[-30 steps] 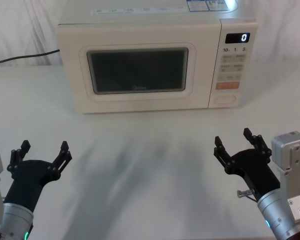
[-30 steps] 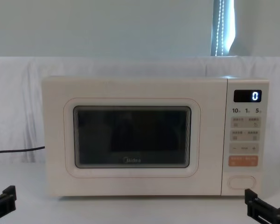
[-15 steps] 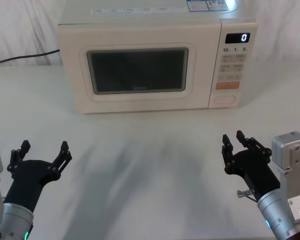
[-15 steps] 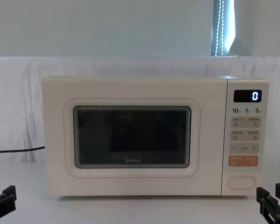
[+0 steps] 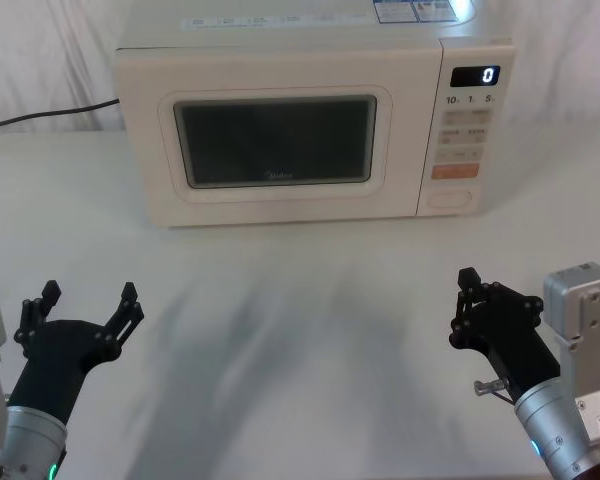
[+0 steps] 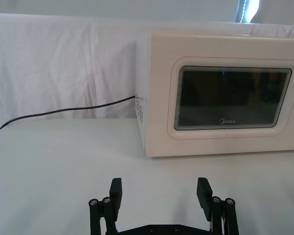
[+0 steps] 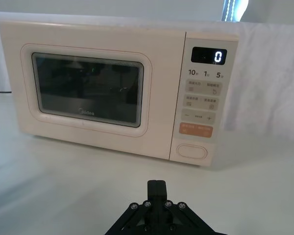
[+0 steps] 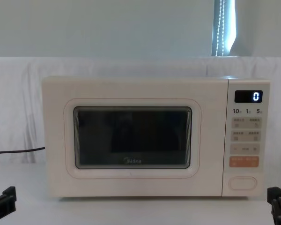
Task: Press the button to open the microwave door with one hand; close the microwave door with the other hand.
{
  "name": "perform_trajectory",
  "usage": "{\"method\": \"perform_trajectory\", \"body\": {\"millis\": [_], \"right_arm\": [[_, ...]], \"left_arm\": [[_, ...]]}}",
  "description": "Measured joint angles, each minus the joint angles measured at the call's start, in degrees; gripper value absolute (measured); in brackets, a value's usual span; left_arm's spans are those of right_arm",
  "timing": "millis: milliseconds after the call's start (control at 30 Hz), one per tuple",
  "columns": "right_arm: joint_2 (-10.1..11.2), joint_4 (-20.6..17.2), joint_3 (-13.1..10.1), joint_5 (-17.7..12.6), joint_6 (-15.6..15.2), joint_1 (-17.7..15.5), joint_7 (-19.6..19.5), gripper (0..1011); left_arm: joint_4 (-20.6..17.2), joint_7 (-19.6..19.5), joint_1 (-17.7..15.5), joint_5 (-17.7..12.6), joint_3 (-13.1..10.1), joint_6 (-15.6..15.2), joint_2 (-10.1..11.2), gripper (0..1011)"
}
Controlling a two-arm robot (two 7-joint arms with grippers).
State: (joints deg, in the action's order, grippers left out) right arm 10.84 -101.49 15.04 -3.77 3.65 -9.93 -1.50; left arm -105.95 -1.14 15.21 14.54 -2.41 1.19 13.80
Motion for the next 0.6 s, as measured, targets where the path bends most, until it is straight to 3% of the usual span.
{"method": "perform_trajectory", "body": {"millis": [200,600], "right_arm": [[-0.1,0.1,-0.1,0.0,-0.1,0.1,0.1,0],[-3.4,4.6,-3.4,-2.3,-2.7,5.2,3.2,0]], "left_arm": [[0.0,0.0,0.0,0.0,0.0,0.0,0.0,1001],[0.0,0.0,0.0,0.0,0.0,0.0,0.0,1001]]}}
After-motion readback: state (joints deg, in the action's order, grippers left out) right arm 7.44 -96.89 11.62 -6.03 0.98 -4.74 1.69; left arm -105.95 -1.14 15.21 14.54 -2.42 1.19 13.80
